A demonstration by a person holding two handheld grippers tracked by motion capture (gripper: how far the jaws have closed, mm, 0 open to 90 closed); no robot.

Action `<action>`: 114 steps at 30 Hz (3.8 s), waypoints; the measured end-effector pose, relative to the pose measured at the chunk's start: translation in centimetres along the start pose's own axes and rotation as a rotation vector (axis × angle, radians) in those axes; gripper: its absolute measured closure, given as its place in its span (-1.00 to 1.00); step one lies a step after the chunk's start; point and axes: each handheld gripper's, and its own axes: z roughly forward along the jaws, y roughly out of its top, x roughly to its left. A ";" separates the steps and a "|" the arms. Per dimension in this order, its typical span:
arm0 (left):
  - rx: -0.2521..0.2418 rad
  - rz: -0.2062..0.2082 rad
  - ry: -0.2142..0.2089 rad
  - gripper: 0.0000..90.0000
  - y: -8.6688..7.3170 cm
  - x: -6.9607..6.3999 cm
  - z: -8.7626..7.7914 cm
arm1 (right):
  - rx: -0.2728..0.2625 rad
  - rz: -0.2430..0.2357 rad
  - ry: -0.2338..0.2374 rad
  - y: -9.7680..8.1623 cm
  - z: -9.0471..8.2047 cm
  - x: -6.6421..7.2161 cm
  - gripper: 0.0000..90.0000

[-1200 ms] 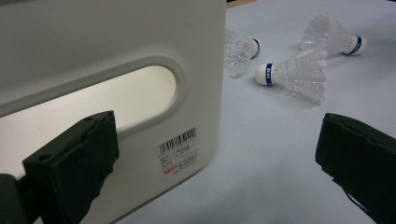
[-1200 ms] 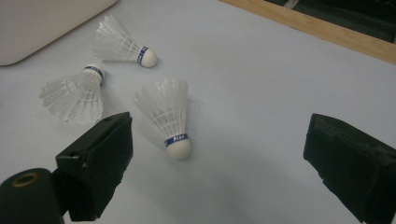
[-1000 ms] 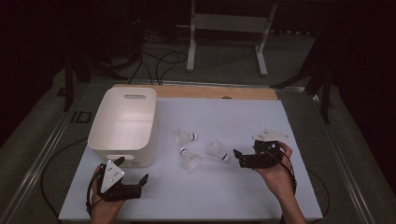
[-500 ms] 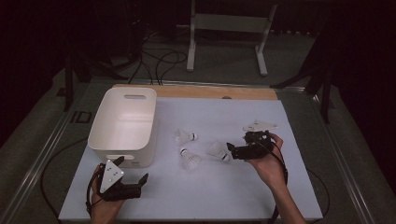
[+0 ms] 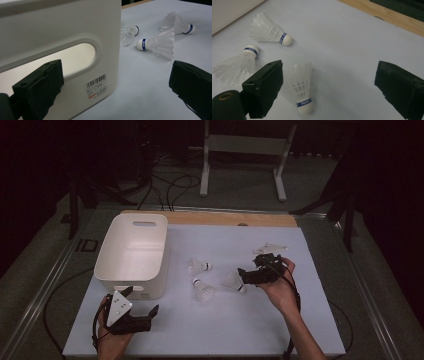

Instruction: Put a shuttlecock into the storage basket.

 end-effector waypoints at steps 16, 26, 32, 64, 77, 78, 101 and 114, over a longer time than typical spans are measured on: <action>-0.010 -0.006 0.000 -1.00 0.2 0.1 -0.1 | 0.015 0.003 -0.009 1.3 1.4 0.0 -0.82; -0.010 -0.006 0.000 -1.00 0.2 0.1 -0.1 | 0.042 -0.013 -0.016 2.0 2.9 0.3 -0.82; -0.010 -0.006 0.000 -1.00 0.2 0.1 -0.1 | 0.070 -0.018 -0.020 2.2 4.2 0.4 -0.82; -0.011 -0.004 -0.006 -1.00 0.0 -0.1 -0.4 | 0.249 -0.033 -0.002 1.5 8.3 0.9 -0.67; -0.010 -0.002 -0.008 -1.00 0.0 -0.3 -0.4 | 0.251 -0.035 0.043 -0.2 4.5 1.0 -0.32; -0.010 -0.003 -0.008 -1.00 0.0 -0.3 -0.4 | 0.251 -0.035 0.043 -0.2 4.5 1.0 -0.32; -0.006 -0.003 -0.005 -1.00 0.0 -0.4 -0.1 | 0.276 0.009 0.117 -2.7 2.4 -0.5 0.72; -0.003 0.001 -0.007 -0.99 0.0 -0.4 -0.1 | 0.250 0.012 0.114 -3.0 2.2 -0.4 0.98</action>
